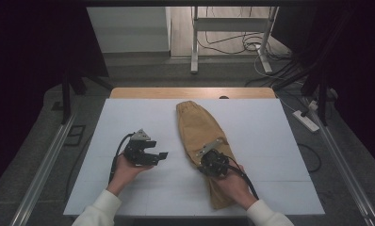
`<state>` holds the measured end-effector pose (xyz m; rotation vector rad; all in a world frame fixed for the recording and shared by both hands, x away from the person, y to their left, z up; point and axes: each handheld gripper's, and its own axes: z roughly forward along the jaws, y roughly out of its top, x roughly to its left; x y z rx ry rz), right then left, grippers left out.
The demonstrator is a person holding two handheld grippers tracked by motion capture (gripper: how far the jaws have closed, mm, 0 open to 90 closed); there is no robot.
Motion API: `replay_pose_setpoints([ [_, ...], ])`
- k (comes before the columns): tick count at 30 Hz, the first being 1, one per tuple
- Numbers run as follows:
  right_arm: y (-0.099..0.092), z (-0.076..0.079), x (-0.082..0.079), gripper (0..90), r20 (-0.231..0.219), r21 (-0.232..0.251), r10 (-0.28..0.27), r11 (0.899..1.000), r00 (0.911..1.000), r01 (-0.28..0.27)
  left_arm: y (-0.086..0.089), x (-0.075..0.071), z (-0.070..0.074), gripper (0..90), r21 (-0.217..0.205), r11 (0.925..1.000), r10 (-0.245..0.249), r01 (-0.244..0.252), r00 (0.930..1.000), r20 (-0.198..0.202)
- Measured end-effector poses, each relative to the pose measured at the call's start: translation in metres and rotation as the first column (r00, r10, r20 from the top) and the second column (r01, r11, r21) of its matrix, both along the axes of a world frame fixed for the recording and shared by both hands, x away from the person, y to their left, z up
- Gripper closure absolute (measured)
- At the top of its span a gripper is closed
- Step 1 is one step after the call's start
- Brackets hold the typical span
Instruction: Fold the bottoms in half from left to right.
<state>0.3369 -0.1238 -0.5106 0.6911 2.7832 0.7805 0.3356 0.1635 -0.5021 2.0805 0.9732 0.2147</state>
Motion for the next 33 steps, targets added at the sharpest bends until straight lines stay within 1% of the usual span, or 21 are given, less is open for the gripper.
replay_pose_setpoints([
  [5, -0.002, 0.003, -0.001, 83.2, -0.015, 0.039, -0.003, 0.999, 0.9999, 0.004, 0.000, 0.000, 0.000, 26.6, 0.001, 1.0000, 0.000, 0.000, 1.0000, -0.001],
  [10, 0.001, 0.005, -0.003, 83.3, -0.028, 0.073, 0.011, 0.997, 0.9995, -0.009, 0.000, 0.000, 0.000, 26.6, 0.000, 1.0000, 0.001, -0.001, 1.0000, 0.001],
  [14, 0.006, 0.005, -0.006, 83.3, -0.052, 0.099, 0.028, 0.995, 0.9983, -0.023, 0.002, 0.000, 0.000, 26.6, -0.003, 1.0000, 0.003, -0.003, 1.0000, 0.000],
  [18, 0.014, 0.005, -0.011, 83.2, -0.064, 0.126, 0.059, 0.991, 0.9962, -0.051, 0.002, 0.000, 0.001, 26.7, -0.007, 1.0000, 0.005, -0.005, 1.0000, 0.001],
  [24, 0.029, 0.002, -0.016, 83.2, -0.065, 0.145, 0.093, 0.986, 0.9935, -0.083, 0.004, 0.000, 0.002, 26.7, -0.009, 0.9999, 0.008, -0.008, 1.0000, 0.004],
  [27, 0.037, 0.002, -0.017, 83.2, -0.067, 0.165, 0.110, 0.981, 0.9917, -0.097, 0.005, 0.000, 0.002, 26.6, -0.010, 0.9999, 0.008, -0.008, 1.0000, 0.005],
  [31, 0.047, 0.001, -0.020, 83.0, -0.062, 0.174, 0.140, 0.977, 0.9882, -0.128, 0.006, 0.000, 0.003, 26.7, -0.011, 0.9999, 0.011, -0.011, 0.9999, 0.006],
  [33, 0.051, -0.001, -0.021, 82.9, -0.056, 0.168, 0.155, 0.975, 0.9863, -0.144, 0.006, 0.000, 0.003, 26.7, -0.011, 0.9999, 0.012, -0.012, 0.9999, 0.007],
])
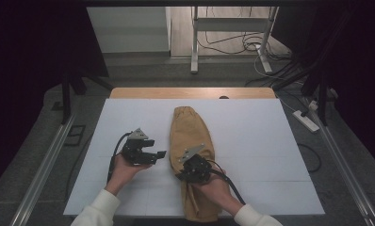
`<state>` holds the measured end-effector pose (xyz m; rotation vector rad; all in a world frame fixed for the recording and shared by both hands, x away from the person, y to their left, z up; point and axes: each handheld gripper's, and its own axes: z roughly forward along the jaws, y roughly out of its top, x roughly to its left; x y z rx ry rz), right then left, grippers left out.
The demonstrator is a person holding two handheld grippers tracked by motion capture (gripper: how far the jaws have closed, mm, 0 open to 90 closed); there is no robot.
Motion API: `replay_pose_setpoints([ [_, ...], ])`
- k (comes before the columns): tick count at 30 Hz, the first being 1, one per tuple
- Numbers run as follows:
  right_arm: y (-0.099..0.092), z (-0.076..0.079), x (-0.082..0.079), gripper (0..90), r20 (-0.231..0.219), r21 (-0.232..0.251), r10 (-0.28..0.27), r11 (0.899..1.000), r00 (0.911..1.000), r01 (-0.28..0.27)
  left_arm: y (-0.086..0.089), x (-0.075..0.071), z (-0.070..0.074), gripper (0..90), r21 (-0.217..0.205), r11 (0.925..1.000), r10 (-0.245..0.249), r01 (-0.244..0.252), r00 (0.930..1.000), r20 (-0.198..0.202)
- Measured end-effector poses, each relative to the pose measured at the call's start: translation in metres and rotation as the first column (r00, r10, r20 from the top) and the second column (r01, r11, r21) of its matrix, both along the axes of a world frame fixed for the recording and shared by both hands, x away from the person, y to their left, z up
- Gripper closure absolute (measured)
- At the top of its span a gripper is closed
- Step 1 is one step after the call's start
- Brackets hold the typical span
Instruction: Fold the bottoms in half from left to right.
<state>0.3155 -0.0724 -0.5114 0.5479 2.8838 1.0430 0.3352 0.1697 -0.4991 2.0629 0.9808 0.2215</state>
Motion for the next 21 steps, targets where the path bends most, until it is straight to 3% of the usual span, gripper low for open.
replay_pose_setpoints([
  [8, 0.004, -0.002, -0.002, 80.1, -0.003, 0.001, 0.019, 1.000, 0.9998, -0.019, 0.000, 0.000, 0.000, 26.6, 0.000, 1.0000, 0.000, 0.000, 1.0000, -0.001],
  [13, 0.001, 0.007, -0.007, 55.1, 0.048, 0.039, 0.001, 0.999, 0.9989, -0.003, 0.001, 0.000, 0.000, 26.6, 0.001, 1.0000, 0.001, -0.001, 1.0000, 0.000],
  [16, -0.007, 0.017, -0.007, 47.7, 0.077, 0.089, -0.032, 0.996, 0.9965, 0.025, 0.001, 0.000, 0.000, 26.6, 0.000, 1.0000, 0.002, -0.002, 1.0000, 0.001],
  [21, -0.022, 0.026, 0.003, 43.8, 0.062, 0.144, -0.087, 0.987, 0.9943, 0.077, 0.001, 0.001, -0.001, 26.6, 0.002, 1.0000, 0.004, -0.003, 1.0000, -0.002],
])
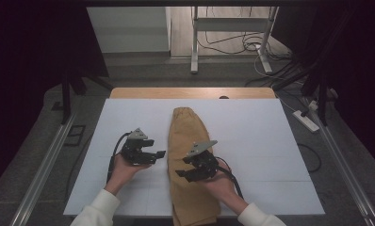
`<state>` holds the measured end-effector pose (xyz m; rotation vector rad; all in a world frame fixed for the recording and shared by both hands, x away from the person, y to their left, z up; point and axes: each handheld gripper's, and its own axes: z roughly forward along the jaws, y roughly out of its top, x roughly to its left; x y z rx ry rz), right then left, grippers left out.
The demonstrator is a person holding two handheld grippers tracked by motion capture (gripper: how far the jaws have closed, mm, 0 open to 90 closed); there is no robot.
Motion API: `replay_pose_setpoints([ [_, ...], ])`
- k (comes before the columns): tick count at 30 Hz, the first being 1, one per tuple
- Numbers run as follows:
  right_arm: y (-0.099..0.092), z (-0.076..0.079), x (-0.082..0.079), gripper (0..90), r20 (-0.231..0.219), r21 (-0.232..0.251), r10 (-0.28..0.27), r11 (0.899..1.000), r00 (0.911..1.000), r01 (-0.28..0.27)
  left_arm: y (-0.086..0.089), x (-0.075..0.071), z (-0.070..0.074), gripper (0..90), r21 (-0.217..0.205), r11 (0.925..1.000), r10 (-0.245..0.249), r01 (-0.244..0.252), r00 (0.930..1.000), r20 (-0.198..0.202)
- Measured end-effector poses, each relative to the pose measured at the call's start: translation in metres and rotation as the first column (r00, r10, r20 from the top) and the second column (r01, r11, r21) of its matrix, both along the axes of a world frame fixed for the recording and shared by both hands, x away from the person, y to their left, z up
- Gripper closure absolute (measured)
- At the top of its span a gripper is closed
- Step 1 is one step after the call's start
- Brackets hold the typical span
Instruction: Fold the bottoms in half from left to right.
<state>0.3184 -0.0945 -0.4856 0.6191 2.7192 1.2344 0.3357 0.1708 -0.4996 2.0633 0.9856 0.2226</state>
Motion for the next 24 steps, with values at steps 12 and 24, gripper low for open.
replay_pose_setpoints([
  [12, -0.031, -0.002, 0.023, 39.2, -0.025, 0.023, -0.053, 0.998, 0.9983, 0.053, 0.000, 0.000, -0.001, 26.6, 0.000, 1.0000, 0.000, 0.000, 1.0000, -0.002],
  [24, -0.039, -0.004, 0.032, 37.6, -0.036, 0.025, -0.067, 0.997, 0.9971, 0.068, 0.002, 0.002, -0.001, 26.6, -0.004, 1.0000, 0.001, -0.001, 1.0000, 0.001],
])
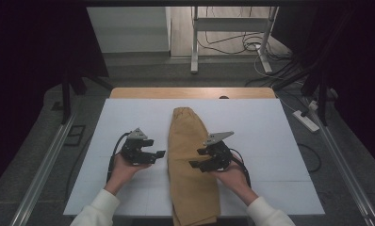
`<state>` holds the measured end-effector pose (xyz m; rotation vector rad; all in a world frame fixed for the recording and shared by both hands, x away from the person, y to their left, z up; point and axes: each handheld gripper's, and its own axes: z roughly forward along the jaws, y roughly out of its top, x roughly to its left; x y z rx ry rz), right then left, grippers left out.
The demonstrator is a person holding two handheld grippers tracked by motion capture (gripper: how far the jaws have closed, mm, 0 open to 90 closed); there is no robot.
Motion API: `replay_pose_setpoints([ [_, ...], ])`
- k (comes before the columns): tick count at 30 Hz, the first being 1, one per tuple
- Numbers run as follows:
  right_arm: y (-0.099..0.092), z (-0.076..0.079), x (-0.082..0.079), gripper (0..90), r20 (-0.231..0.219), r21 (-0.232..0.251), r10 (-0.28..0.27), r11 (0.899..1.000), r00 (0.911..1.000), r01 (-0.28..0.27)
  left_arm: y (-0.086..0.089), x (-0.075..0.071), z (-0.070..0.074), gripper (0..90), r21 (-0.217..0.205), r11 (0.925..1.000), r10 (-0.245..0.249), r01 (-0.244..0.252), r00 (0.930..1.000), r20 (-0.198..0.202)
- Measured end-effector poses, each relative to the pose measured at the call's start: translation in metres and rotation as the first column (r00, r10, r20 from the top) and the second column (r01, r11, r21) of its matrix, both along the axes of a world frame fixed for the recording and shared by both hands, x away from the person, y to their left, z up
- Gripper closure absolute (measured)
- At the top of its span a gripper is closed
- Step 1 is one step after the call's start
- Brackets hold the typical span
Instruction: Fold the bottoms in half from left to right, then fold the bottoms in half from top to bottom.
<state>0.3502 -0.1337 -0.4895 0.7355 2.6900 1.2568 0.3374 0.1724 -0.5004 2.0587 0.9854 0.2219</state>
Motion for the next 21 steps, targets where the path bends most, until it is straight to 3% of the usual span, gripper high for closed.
replay_pose_setpoints([
  [21, -0.027, 0.004, 0.015, 37.0, 0.019, -0.007, -0.095, 0.995, 0.9953, 0.095, -0.004, 0.004, 0.004, 26.5, -0.020, 0.9998, -0.008, 0.008, 0.9999, 0.010],
])
